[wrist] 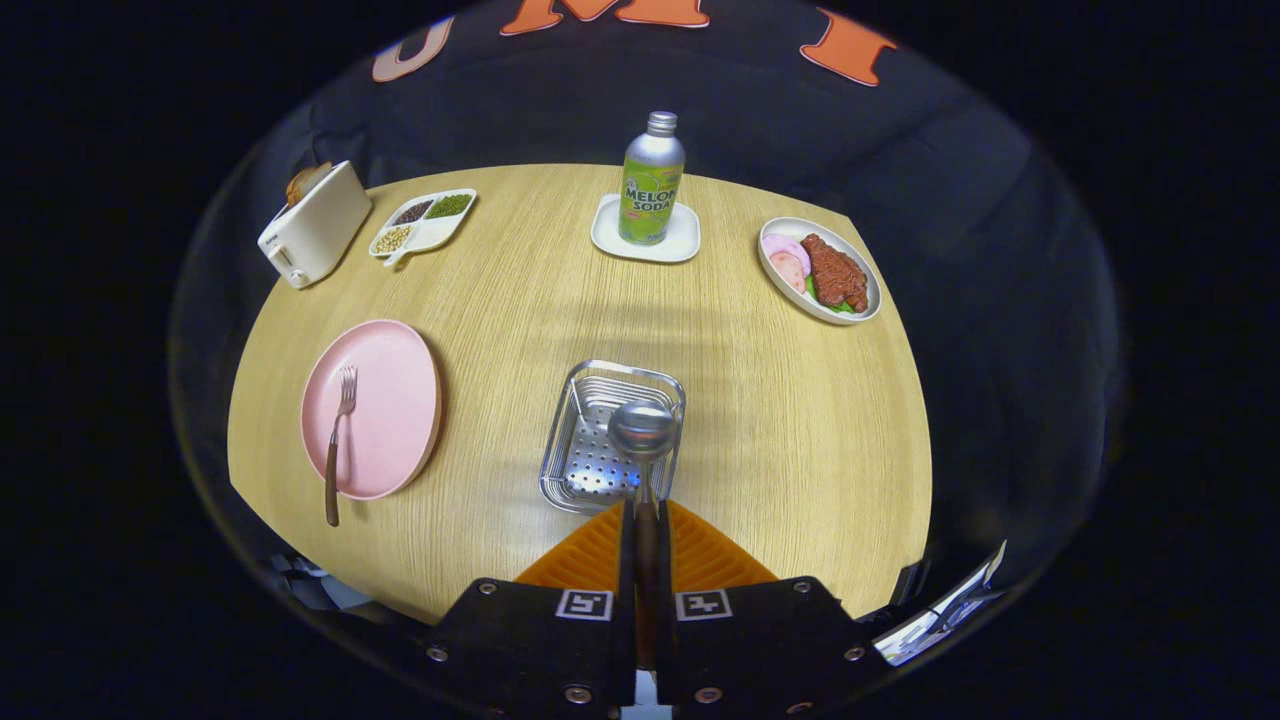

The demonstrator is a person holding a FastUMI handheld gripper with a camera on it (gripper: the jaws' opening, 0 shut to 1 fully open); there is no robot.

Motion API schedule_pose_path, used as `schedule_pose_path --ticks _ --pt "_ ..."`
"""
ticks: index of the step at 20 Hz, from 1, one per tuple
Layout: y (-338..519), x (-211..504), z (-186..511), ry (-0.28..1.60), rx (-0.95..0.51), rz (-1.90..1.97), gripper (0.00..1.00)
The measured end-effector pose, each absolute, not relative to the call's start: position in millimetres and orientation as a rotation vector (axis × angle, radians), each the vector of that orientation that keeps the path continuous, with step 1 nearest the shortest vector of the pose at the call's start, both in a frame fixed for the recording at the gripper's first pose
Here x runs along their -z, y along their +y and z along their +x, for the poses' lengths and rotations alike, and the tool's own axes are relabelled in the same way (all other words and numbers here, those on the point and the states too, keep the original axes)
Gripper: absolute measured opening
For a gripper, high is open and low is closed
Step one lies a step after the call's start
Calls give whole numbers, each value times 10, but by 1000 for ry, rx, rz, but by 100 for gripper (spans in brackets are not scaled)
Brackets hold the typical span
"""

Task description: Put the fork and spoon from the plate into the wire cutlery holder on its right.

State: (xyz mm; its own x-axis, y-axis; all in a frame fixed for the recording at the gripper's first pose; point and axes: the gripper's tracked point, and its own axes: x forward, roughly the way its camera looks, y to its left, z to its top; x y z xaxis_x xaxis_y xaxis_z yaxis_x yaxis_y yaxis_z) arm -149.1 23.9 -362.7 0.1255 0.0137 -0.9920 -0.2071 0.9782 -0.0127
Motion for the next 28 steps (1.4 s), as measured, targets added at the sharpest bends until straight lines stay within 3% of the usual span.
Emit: schedule_pose_path --ticks 8,14,18,20,25,28 --pt "279 3311 -977 1191 -96 -53 10" --pt "182 2569 -421 823 -38 -14 11" --pt "194 2007 -207 591 -25 -31 17" --pt "270 1751 -161 496 -39 -35 25" --pt "585 1361 -125 357 -95 -11 72" --pt "772 1247 -135 307 -122 20 82"
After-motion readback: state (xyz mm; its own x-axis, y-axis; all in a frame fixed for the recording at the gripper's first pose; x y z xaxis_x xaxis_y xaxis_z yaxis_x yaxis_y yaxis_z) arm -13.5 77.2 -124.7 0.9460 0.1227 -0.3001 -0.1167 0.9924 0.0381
